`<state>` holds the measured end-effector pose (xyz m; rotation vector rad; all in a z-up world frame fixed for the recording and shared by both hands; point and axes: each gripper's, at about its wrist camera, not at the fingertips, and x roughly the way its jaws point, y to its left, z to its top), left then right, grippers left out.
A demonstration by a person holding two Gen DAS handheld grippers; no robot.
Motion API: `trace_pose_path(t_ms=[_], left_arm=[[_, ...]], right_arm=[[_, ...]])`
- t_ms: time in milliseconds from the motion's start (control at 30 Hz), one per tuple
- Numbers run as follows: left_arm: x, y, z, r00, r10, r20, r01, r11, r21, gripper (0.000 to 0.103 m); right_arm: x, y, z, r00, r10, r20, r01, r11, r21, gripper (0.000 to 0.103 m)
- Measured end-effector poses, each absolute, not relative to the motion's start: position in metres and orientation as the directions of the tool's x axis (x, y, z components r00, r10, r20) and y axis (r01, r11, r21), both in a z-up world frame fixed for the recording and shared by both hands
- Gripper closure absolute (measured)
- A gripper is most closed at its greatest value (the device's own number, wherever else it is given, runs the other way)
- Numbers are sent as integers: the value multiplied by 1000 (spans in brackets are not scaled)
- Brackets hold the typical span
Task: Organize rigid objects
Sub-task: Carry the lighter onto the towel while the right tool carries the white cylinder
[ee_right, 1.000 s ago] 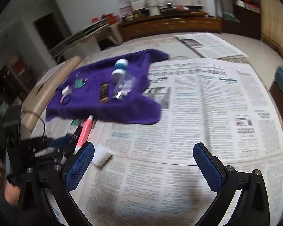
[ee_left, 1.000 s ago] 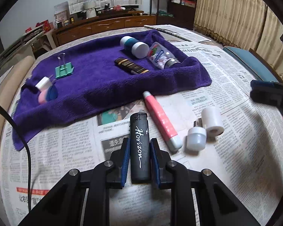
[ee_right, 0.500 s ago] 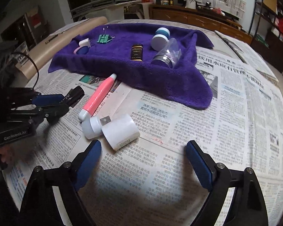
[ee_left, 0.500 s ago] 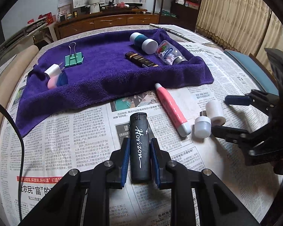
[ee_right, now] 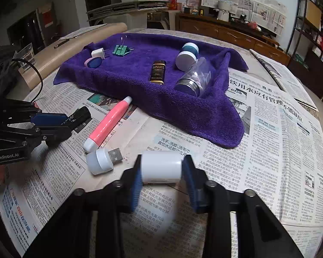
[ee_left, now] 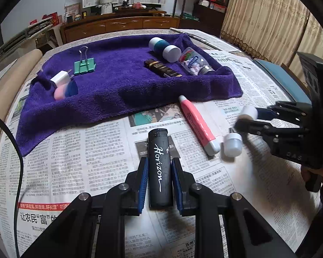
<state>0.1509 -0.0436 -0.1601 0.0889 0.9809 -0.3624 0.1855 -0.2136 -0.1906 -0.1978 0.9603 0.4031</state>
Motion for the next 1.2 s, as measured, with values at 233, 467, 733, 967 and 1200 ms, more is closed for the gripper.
trace_pose_path(t_ms=[233, 467, 733, 967, 1200], left_arm=[[153, -27, -153, 518, -278, -809, 303, 944, -130, 82], [155, -9, -132, 545, -271, -793, 280, 951, -132, 82], [164, 8, -110, 566, -266, -780, 266, 955, -133, 82], [191, 10, -93, 581, -270, -768, 276, 953, -127, 82], [232, 9, -87, 586, -275, -762, 284, 951, -125, 82]], right_arm=[[182, -220, -188, 511, 274, -814, -381, 922, 71, 72], [184, -223, -168, 525, 308, -794, -360, 925, 121, 72], [188, -228, -155, 526, 345, -777, -329, 925, 188, 72], [208, -222, -138, 539, 369, -757, -327, 920, 216, 72], [252, -210, -119, 547, 353, -759, -330, 924, 193, 72]])
